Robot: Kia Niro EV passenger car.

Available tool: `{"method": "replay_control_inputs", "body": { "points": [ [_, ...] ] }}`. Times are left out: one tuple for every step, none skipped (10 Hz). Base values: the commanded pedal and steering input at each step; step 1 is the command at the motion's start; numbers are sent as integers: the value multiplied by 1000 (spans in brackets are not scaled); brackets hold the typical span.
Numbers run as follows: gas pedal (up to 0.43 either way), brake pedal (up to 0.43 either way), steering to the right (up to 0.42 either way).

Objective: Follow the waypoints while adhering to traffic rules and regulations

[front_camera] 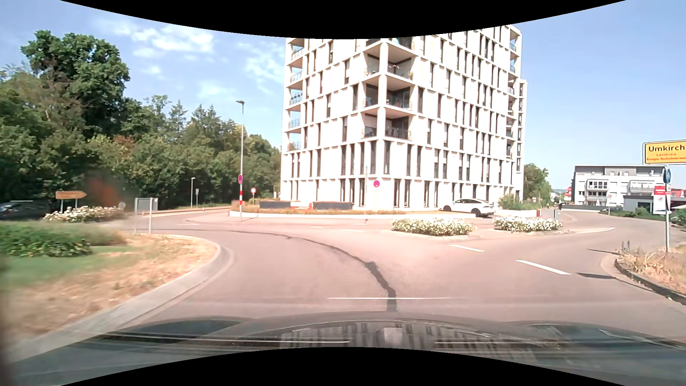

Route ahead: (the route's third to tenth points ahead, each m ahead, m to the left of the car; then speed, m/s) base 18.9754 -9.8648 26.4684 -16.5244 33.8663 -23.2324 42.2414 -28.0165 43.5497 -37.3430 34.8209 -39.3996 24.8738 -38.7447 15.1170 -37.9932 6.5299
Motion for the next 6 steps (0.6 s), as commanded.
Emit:
{"method": "replay_control_inputs", "body": {
  "points": [
    [138,0,214],
    [138,0,221],
    [138,0,229],
    [138,0,236],
    [138,0,241],
    [138,0,242]
  ]
}}
